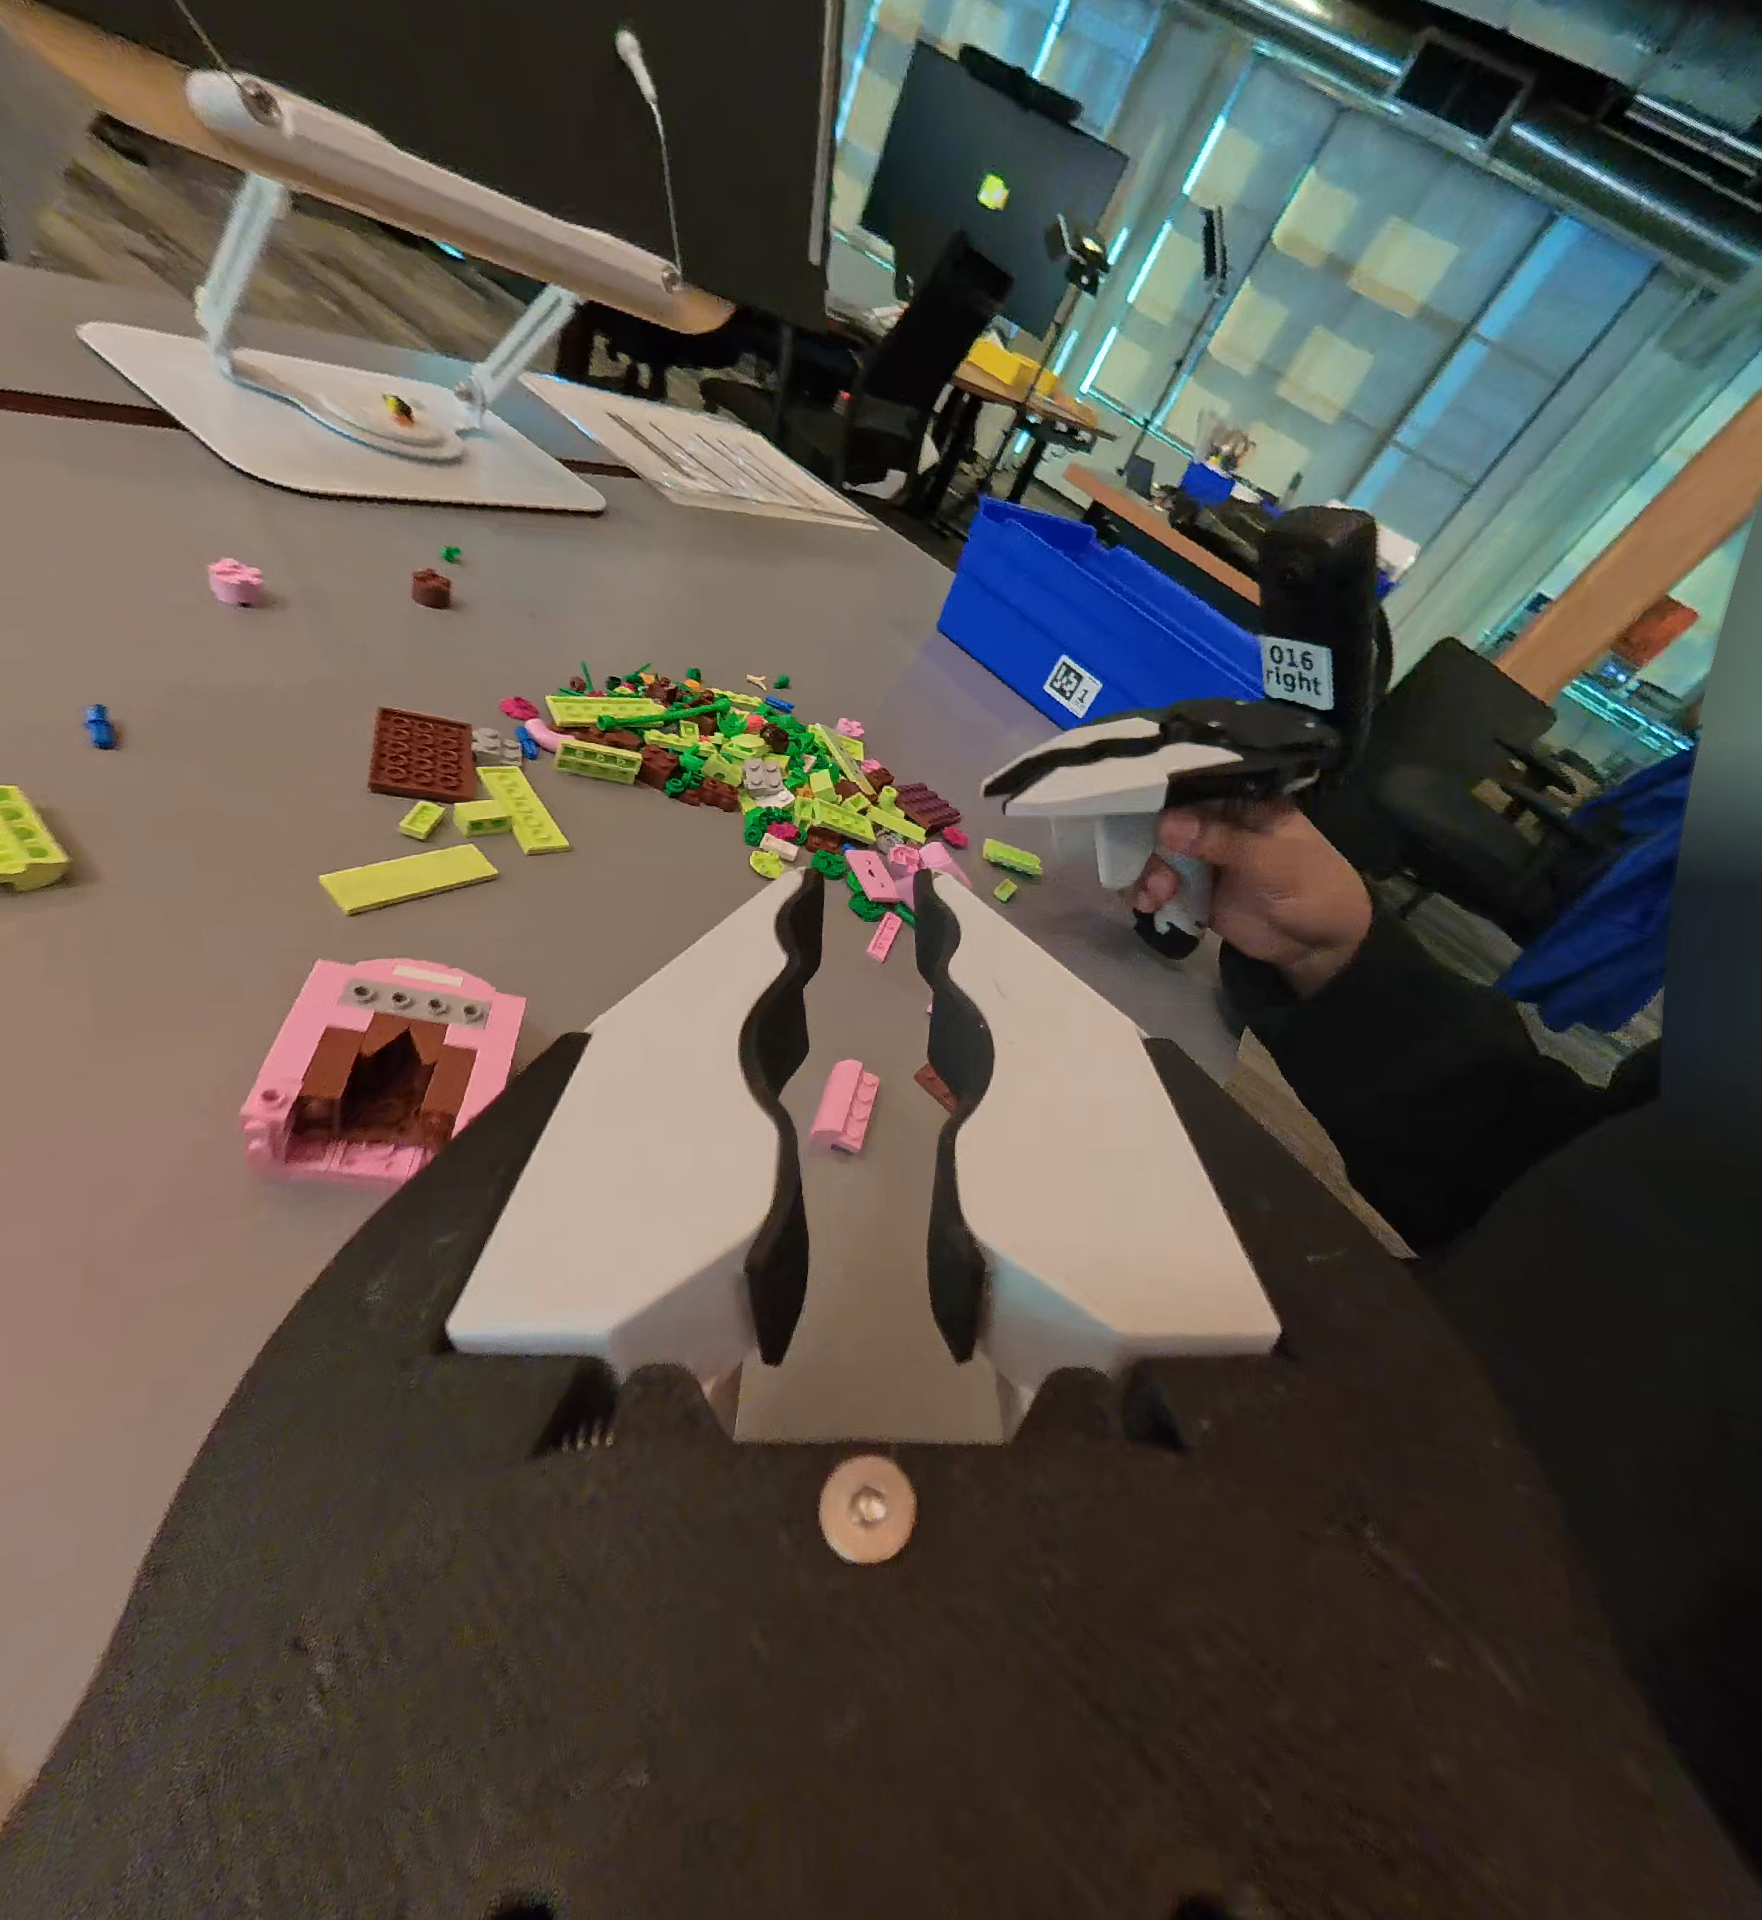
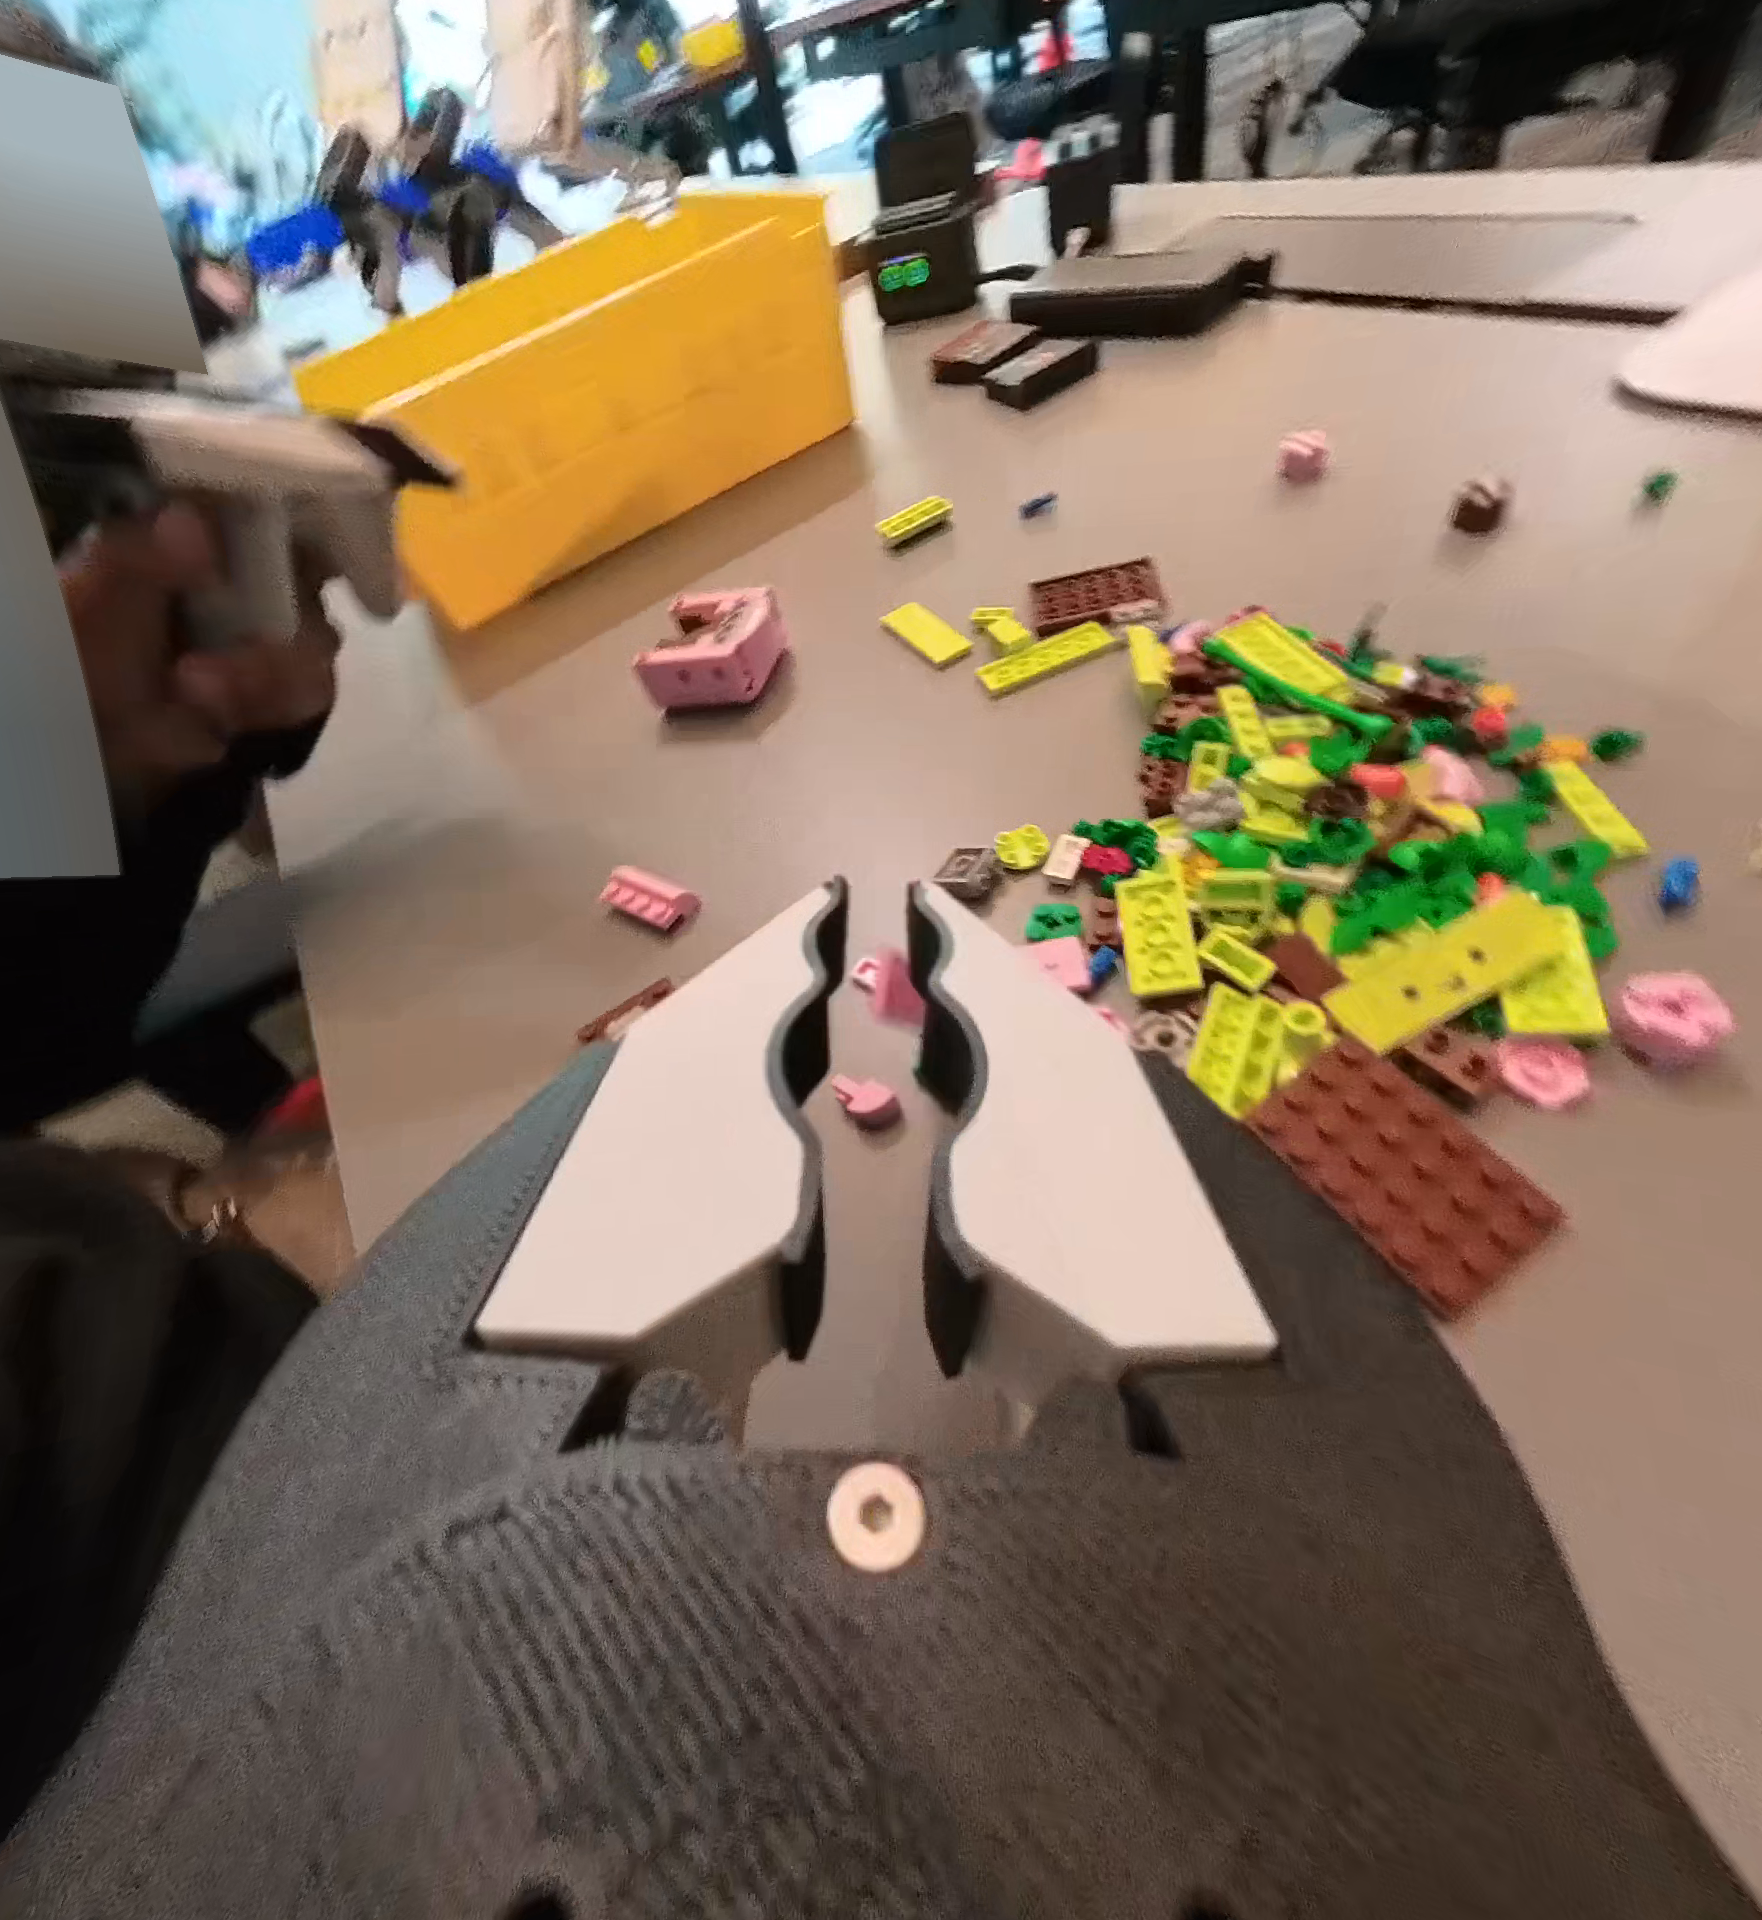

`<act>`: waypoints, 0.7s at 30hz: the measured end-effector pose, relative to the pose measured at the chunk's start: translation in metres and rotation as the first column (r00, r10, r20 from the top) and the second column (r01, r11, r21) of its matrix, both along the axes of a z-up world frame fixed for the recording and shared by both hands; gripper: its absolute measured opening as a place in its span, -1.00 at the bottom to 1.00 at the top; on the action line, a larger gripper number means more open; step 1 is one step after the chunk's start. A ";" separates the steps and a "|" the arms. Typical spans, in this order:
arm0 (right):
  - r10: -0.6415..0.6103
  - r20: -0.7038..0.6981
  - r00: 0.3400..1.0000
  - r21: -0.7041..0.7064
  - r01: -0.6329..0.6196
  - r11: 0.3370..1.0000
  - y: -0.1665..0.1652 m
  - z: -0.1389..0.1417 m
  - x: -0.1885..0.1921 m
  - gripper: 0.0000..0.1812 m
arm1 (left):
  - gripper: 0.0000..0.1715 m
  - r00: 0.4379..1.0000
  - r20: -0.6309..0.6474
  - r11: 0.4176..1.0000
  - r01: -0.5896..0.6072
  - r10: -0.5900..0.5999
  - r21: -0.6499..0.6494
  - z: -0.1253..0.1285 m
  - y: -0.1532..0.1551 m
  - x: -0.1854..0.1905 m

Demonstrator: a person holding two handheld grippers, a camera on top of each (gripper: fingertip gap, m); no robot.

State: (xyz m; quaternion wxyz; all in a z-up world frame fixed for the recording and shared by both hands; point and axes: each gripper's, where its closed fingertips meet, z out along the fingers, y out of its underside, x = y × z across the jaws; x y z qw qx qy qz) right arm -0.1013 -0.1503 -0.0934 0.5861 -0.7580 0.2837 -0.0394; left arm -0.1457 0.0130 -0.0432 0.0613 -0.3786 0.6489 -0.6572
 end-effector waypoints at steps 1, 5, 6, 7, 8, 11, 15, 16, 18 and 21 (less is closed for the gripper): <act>-0.042 -0.051 0.998 0.022 0.044 0.999 -0.007 -0.001 0.007 -0.86 | -0.82 1.000 0.007 1.000 -0.014 0.014 0.000 0.001 0.003 -0.005; -0.143 -0.136 0.980 0.074 0.154 0.985 -0.025 -0.001 0.023 -0.65 | -0.81 0.997 0.024 0.997 -0.078 0.078 -0.030 0.001 0.020 -0.034; -0.155 -0.126 0.980 0.077 0.165 0.983 -0.028 0.001 0.022 -0.62 | -0.81 0.994 0.024 0.994 -0.103 0.104 -0.041 0.000 0.026 -0.043; -0.162 -0.107 0.981 0.090 0.171 0.981 -0.029 0.006 0.018 -0.60 | -0.80 0.991 0.023 0.990 -0.131 0.132 -0.050 -0.001 0.033 -0.053; -0.165 -0.076 0.983 0.118 0.173 0.978 -0.030 0.014 0.012 -0.57 | -0.80 0.987 0.022 0.986 -0.159 0.161 -0.058 -0.002 0.040 -0.063; -0.174 0.039 0.984 0.199 0.163 0.966 -0.030 0.043 -0.017 -0.50 | -0.77 0.964 0.014 0.961 -0.264 0.266 -0.080 -0.003 0.067 -0.093; -0.158 0.140 0.977 0.199 0.128 0.972 -0.027 0.058 -0.067 -0.51 | -0.73 0.903 0.006 0.899 -0.428 0.430 -0.096 -0.008 0.103 -0.139; -0.150 0.164 0.975 0.187 0.118 0.975 -0.025 0.058 -0.079 -0.51 | -0.73 0.884 0.006 0.880 -0.465 0.468 -0.100 -0.009 0.111 -0.152; -0.115 0.200 0.973 0.155 0.085 0.984 -0.020 0.057 -0.106 -0.53 | -0.73 0.847 0.012 0.843 -0.527 0.532 -0.109 -0.011 0.122 -0.177; -0.066 0.249 0.966 0.081 0.047 0.996 -0.011 0.049 -0.143 -0.53 | -0.72 0.796 0.011 0.793 -0.601 0.605 -0.094 -0.017 0.130 -0.212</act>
